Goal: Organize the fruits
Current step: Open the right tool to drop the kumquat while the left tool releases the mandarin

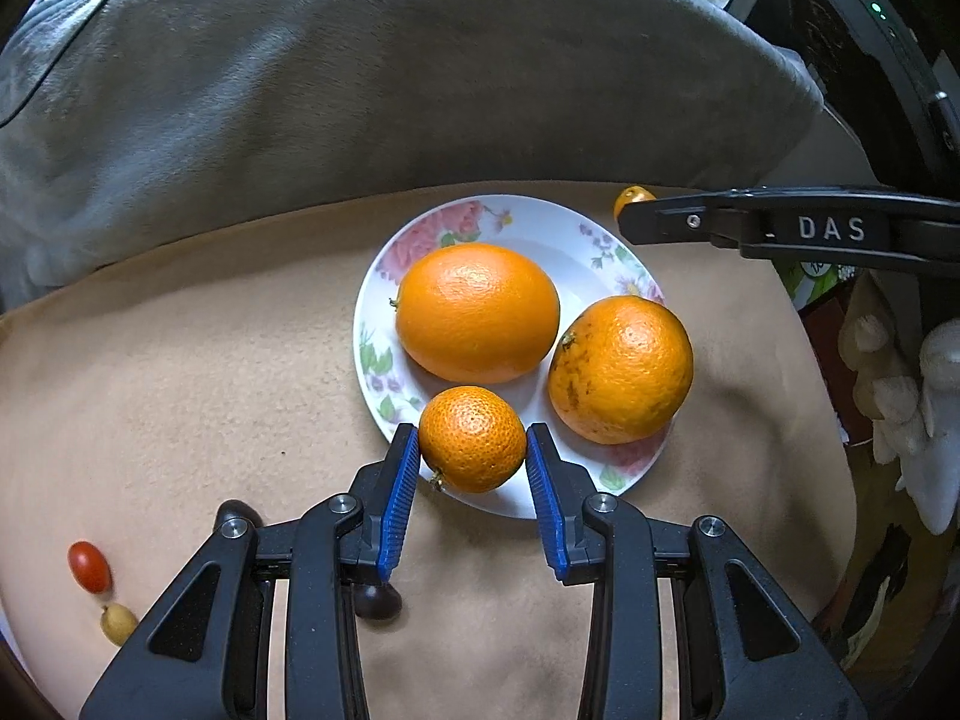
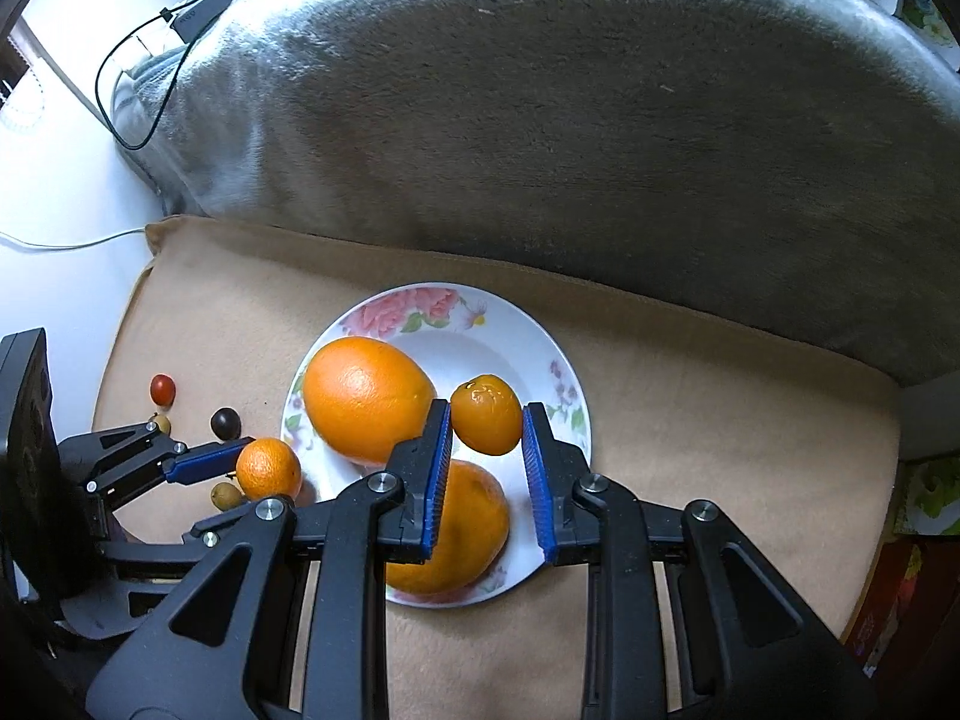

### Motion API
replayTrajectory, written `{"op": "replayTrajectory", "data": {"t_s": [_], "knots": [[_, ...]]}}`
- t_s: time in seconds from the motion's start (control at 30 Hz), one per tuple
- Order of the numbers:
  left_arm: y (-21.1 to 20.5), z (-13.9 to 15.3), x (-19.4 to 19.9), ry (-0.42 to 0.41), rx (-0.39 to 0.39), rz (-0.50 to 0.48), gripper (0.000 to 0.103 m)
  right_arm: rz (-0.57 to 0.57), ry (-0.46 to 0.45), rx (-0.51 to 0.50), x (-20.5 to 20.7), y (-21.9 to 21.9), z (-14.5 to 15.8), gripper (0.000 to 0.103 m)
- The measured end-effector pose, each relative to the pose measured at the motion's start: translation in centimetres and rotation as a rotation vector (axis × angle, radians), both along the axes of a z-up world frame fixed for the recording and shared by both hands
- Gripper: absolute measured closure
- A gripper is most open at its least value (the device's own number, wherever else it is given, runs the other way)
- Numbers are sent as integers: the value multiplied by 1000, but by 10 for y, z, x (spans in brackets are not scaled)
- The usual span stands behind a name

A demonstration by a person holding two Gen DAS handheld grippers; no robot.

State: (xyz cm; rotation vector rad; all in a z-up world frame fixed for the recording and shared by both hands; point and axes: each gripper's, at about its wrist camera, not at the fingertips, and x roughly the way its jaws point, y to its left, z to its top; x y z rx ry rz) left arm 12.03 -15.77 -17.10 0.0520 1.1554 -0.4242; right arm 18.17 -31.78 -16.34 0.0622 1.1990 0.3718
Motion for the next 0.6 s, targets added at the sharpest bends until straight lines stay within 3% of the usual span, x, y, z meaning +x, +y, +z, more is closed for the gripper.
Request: {"op": "replayTrajectory", "data": {"t_s": [0.37,0.43,0.5,0.6], "knots": [[-4,-2,2,12,-9,-7,68,3,17,2,6,4,-7,77],[-4,-1,2,13,-11,-8,68,4,14,-2,6,5,-7,68],[-4,-1,2,14,-15,-10,68,2,1,-4,6,6,-5,41],[-3,-1,3,17,-13,-11,67,-4,-12,3,6,6,-1,37]]}}
